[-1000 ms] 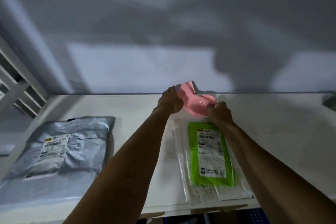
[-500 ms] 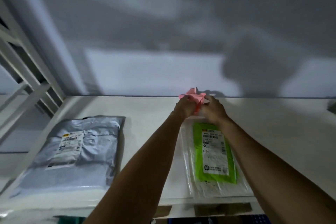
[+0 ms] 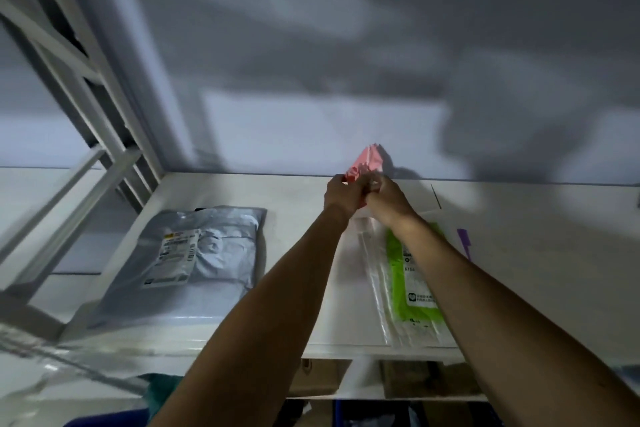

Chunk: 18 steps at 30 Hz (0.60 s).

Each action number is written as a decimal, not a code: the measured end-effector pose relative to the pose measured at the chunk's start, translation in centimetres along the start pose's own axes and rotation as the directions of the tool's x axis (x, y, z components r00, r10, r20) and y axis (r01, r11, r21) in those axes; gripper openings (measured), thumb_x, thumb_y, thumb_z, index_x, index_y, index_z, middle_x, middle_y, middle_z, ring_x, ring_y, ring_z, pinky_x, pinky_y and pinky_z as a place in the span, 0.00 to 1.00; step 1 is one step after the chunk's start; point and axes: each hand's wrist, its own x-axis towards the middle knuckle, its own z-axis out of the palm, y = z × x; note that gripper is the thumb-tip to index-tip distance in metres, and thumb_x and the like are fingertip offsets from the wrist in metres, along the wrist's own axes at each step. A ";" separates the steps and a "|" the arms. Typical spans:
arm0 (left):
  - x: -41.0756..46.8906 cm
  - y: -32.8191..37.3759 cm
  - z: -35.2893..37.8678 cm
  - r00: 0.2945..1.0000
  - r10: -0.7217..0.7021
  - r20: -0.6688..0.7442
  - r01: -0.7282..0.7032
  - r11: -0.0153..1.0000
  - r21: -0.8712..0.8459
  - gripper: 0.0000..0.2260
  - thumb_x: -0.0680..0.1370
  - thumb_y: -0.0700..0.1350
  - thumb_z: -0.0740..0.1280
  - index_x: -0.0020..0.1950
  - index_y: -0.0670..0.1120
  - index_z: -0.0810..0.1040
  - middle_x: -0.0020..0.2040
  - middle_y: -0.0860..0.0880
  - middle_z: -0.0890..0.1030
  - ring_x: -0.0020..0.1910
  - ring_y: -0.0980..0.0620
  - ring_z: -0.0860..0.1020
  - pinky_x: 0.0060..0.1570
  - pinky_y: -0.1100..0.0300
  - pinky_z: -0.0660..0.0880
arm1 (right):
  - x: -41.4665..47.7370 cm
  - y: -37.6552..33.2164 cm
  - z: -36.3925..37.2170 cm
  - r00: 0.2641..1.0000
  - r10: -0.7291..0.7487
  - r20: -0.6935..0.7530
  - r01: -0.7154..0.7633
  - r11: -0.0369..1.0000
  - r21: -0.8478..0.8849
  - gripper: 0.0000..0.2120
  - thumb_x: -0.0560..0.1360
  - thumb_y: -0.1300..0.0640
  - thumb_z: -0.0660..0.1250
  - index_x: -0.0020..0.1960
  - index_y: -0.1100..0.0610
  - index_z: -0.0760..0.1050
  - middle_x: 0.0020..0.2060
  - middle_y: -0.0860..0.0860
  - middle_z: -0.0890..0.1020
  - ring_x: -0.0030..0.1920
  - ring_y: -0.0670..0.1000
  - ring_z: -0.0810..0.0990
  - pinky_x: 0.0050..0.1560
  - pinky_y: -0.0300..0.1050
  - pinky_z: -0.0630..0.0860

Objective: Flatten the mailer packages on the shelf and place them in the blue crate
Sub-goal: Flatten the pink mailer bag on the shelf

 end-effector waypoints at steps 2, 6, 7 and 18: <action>-0.4 0.2 -1.2 1.000 0.002 -0.026 -0.002 1.000 -0.008 0.18 0.73 0.51 0.75 0.56 0.40 0.80 0.48 0.41 0.84 0.39 0.47 0.83 0.34 0.59 0.81 | -0.9 -0.7 0.5 1.000 -0.005 0.001 0.005 1.000 0.017 0.22 0.77 0.59 0.61 0.71 0.49 0.71 0.55 0.49 0.82 0.57 0.51 0.80 0.60 0.47 0.78; -0.7 -0.1 -3.6 0.999 0.008 -0.052 -0.009 1.000 -0.019 0.24 0.63 0.57 0.72 0.54 0.44 0.82 0.50 0.41 0.84 0.50 0.39 0.84 0.46 0.43 0.84 | -3.0 -1.8 1.6 1.000 -0.009 0.018 0.009 1.000 0.018 0.22 0.74 0.58 0.60 0.68 0.52 0.73 0.57 0.52 0.82 0.56 0.54 0.81 0.58 0.51 0.78; -0.7 -0.4 -4.1 0.999 0.020 -0.050 -0.022 0.999 -0.026 0.25 0.63 0.58 0.71 0.54 0.45 0.82 0.51 0.42 0.84 0.51 0.39 0.84 0.46 0.42 0.84 | -3.6 -2.2 1.9 1.000 -0.016 0.018 0.016 1.000 0.023 0.22 0.71 0.56 0.61 0.65 0.52 0.75 0.54 0.52 0.83 0.54 0.54 0.82 0.56 0.52 0.78; -8.1 -1.2 -11.2 0.961 0.219 -0.170 -0.165 0.944 0.284 0.18 0.78 0.59 0.64 0.66 0.56 0.76 0.54 0.50 0.84 0.53 0.47 0.82 0.58 0.50 0.79 | -10.8 -4.0 6.0 0.977 -0.087 0.196 0.058 0.987 0.151 0.21 0.77 0.60 0.63 0.69 0.51 0.71 0.48 0.55 0.86 0.43 0.48 0.85 0.42 0.39 0.76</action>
